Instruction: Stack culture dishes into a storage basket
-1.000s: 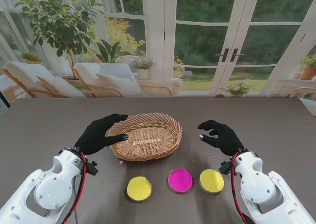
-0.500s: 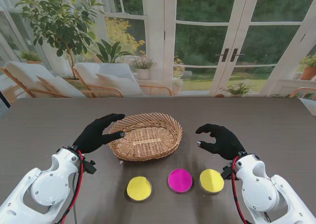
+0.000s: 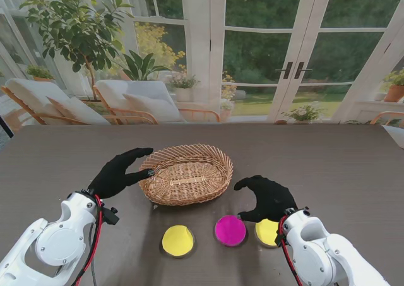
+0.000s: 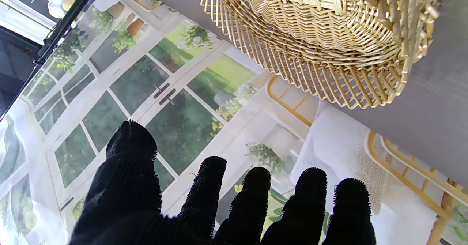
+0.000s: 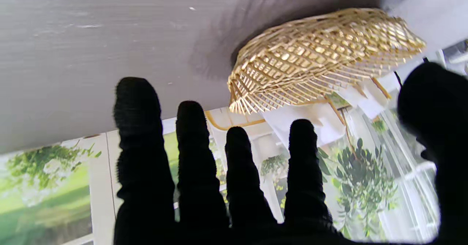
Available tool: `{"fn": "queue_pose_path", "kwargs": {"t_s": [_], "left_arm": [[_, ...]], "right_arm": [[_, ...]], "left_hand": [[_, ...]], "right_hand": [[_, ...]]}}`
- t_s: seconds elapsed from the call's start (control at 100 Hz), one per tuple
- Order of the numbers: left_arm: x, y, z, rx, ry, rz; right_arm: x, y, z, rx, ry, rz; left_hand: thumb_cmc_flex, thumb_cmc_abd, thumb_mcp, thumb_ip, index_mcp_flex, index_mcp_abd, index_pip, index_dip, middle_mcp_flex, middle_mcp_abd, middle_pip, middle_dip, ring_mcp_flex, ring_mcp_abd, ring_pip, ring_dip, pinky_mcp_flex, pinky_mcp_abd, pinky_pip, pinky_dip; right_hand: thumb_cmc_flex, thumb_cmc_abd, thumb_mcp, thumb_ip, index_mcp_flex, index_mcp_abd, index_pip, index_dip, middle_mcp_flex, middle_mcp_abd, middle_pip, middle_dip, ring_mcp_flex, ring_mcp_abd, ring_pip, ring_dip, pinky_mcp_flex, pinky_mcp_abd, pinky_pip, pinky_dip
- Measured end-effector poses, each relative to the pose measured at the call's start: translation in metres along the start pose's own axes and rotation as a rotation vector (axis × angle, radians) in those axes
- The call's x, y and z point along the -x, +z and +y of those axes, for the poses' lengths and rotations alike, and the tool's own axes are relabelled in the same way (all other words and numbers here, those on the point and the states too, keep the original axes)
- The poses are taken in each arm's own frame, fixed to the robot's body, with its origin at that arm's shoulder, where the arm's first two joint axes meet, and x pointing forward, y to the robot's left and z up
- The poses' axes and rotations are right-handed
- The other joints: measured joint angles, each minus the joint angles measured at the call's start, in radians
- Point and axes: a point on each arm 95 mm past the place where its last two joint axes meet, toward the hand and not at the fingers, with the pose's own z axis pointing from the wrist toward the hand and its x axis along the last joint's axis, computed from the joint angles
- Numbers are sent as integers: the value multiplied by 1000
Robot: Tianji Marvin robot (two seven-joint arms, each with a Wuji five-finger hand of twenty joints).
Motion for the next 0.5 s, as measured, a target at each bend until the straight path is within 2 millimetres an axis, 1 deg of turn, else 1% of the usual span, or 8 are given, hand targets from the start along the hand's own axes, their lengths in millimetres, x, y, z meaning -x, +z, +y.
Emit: {"fn": "queue_pose_path", "kwargs": {"t_s": [0.06,0.09,0.14,0.15,0.19,0.21,0.27,0.5], "left_arm": [[0,0,-1,-2,-3,0],[1,0,-1,-3,-8,-1],[1,-1,-2,-6,-18,-4],[1,-1,-2,-7,-19,-5],[2,-1,-2,-9,-24,-7],[2,-1,-2,-10,-26,-9],[3,-1,-1,-10,-29,-15],[3,-5,0,3,-25,-48]], "right_arm": [[-6,0,-6,2,-11,-3],[-9,0,-9,-1,-12,-3],[-14,0,-14,-11,-31,0],[-14,0,-15,-13,-39,1],[-17,0,-19,-19,-76,4],[-17,0,-21,-22,-94,5],[-18,0,-27,-25,-113,2],[-19,-1,-47,-47,-192,-2]], "left_hand": [[0,1,0,0,0,0,0,0,0,1,0,0,0,0,0,0,0,0,0,1],[0,1,0,0,0,2,0,0,0,1,0,0,0,0,0,0,0,0,0,1],[0,1,0,0,0,9,0,0,0,3,0,0,0,0,0,0,0,1,0,1],[0,1,0,0,0,9,0,0,0,4,0,0,0,0,0,0,0,1,0,1],[0,1,0,0,0,10,0,0,0,5,0,0,0,0,0,0,0,1,0,1],[0,1,0,0,0,10,0,0,0,6,0,0,0,0,0,0,0,1,0,1],[0,1,0,0,0,10,0,0,0,11,0,0,0,0,0,0,0,1,0,2],[0,12,0,0,0,11,0,-2,0,12,0,0,0,0,0,0,0,1,0,13]], "right_hand": [[-1,-50,0,-15,0,-13,0,22,-11,-1,20,17,10,-11,85,44,0,-13,62,45],[-22,-83,54,-25,-7,-18,3,33,-11,-1,20,22,10,-21,125,63,0,-17,95,48],[-24,-117,40,-34,-11,-28,7,45,-11,-1,36,33,20,-32,188,91,0,-28,145,75],[-31,-126,76,-45,-11,-28,7,50,-11,-2,36,36,20,-34,200,98,0,-31,153,80],[-36,-153,61,-41,-21,-29,8,56,-11,-3,46,44,20,-40,251,119,0,-38,188,99],[-39,-169,106,-55,-21,-31,11,60,-11,-4,47,46,21,-44,274,129,0,-40,204,111],[-42,-210,101,-59,-21,-40,16,68,-11,-4,59,58,42,-50,345,162,0,-50,254,147],[-47,-247,101,-60,-83,-54,16,83,-72,-5,81,70,102,-128,650,260,0,-142,484,275]]}}
